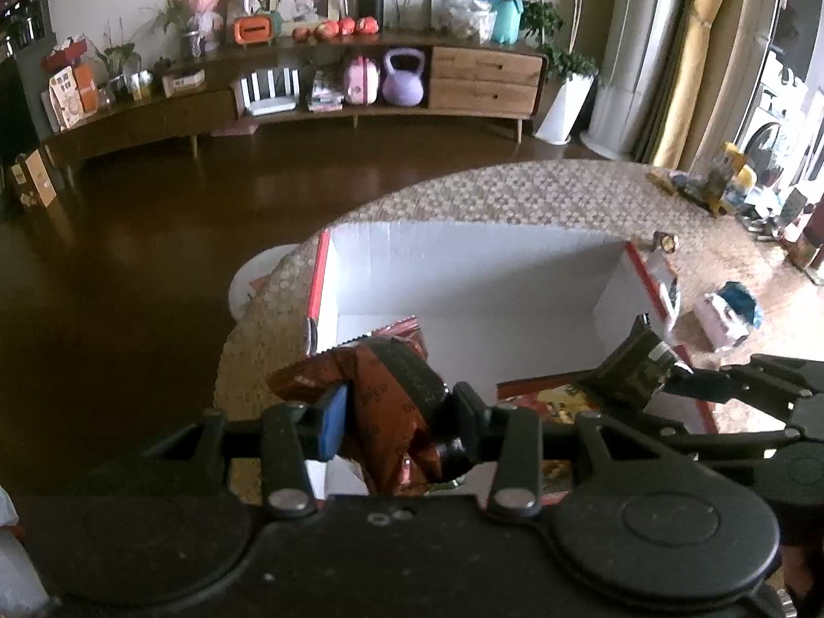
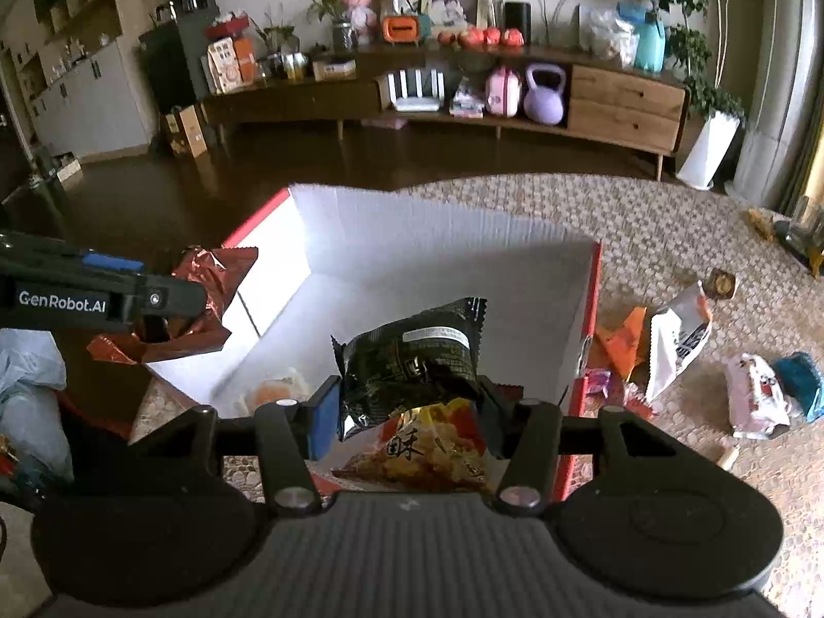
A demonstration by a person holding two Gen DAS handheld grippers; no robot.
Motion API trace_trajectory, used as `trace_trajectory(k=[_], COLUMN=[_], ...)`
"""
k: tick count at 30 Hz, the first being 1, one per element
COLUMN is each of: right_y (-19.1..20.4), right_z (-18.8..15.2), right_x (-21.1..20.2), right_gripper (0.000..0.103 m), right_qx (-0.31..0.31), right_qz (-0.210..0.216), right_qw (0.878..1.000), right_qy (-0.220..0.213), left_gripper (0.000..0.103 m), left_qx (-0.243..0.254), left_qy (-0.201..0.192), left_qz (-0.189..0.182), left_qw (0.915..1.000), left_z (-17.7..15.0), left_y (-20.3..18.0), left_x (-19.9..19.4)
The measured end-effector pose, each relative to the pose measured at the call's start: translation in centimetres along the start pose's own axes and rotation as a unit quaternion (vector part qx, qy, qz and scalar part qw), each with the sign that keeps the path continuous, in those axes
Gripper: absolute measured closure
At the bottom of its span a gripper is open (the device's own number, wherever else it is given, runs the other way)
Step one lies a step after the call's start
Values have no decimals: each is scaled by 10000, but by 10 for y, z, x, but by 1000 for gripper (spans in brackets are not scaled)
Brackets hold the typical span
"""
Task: Organize snacks
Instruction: 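Carry the orange-red wrapper and black packet into the shoebox with both tools, then open both tools to release the wrapper and black packet in the box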
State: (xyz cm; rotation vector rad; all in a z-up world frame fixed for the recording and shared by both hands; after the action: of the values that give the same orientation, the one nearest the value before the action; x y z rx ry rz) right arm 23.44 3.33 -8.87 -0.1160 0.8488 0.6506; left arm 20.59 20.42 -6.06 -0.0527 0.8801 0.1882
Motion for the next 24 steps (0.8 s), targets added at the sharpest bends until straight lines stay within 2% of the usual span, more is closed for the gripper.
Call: trace_trajectory(k=[7,10,13,18,24], right_y=[-8,-14,-16,-15,-11], right_z=[-2,-4,-7,-13,-13], right_x=[21,27,34,38,38], right_gripper=[50,50,50,49,46], right_qx=[80,103,119,154,147], right_qz=[-87,-103,-103,-85,-8], right_qw=[9997,9995,9992,9989,9989], right_qy=[191,289,358,439,447], left_gripper=[61,61,61,61,60], left_qx=[25,196,221,403,353], left_qy=[193,183,255,369,491], left_qz=[38,61,-36,-130,-77], left_qw=[9998,9996,9994,9984,9981], left_z=[-3,-2,-4,-11,-15], left_y=[-2,-9,-15,-29,-30], left_x=[24,29,34,40,48])
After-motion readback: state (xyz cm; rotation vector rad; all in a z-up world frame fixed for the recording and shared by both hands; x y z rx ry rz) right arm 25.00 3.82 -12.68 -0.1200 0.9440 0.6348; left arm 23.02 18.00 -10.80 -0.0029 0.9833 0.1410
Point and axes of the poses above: each gripper's, at about its wrist camera, not at the fingertips, and x roughly the way its jaws point, y to its left, z to its top, the point moved 4 cm from there along x, roughly the way its jaws point, and after that the axes turned 4 degrees about z, right-handed, at the moved point
